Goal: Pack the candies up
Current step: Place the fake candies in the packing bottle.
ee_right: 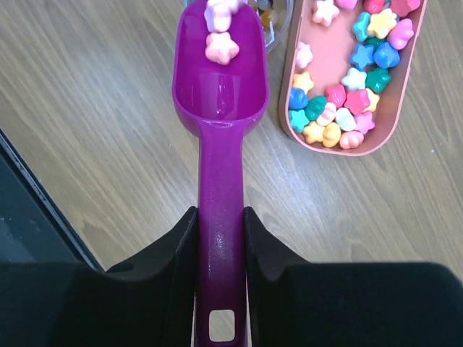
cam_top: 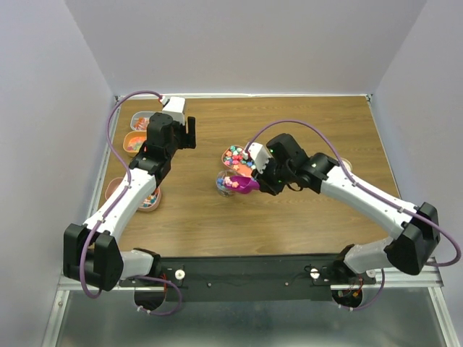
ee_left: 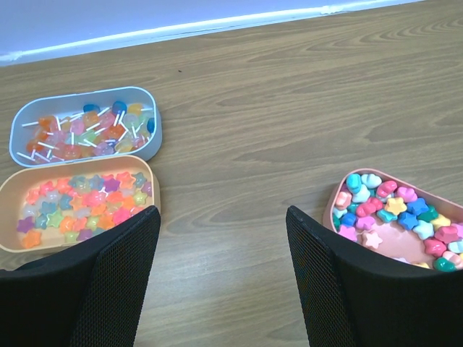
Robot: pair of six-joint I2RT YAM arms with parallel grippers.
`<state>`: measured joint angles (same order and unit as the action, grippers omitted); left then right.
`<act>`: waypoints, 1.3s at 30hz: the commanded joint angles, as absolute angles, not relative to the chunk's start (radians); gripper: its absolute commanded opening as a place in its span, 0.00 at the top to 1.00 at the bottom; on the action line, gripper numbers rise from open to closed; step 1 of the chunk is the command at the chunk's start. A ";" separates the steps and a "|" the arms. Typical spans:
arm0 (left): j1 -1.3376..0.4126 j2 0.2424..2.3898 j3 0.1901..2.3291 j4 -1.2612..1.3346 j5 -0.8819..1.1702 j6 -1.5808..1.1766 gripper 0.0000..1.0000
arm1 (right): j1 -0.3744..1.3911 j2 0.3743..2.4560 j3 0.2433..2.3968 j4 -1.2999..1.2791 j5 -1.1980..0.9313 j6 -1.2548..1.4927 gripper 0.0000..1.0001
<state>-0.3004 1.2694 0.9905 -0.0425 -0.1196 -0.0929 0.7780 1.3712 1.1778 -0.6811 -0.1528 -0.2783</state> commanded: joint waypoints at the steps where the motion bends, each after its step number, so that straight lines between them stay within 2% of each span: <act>1: -0.291 1.272 1.015 -0.038 -0.127 -0.081 0.22 | 0.798 1.426 1.262 -0.801 -0.106 -0.304 0.99; 11: -0.281 1.264 1.019 -0.043 -0.124 -0.080 0.22 | 0.838 1.516 1.450 -0.971 -0.023 -0.299 0.99; 25: -0.270 1.256 1.022 -0.046 -0.110 -0.083 0.22 | 0.842 1.483 1.483 -0.960 -0.009 -0.298 0.99; 34: -0.264 1.250 1.020 -0.048 -0.120 -0.083 0.22 | 0.842 1.503 1.422 -0.953 -0.032 -0.316 0.99; 39: -0.256 1.246 1.022 -0.051 -0.121 -0.083 0.22 | 0.844 1.416 1.309 -0.800 0.066 -0.298 0.99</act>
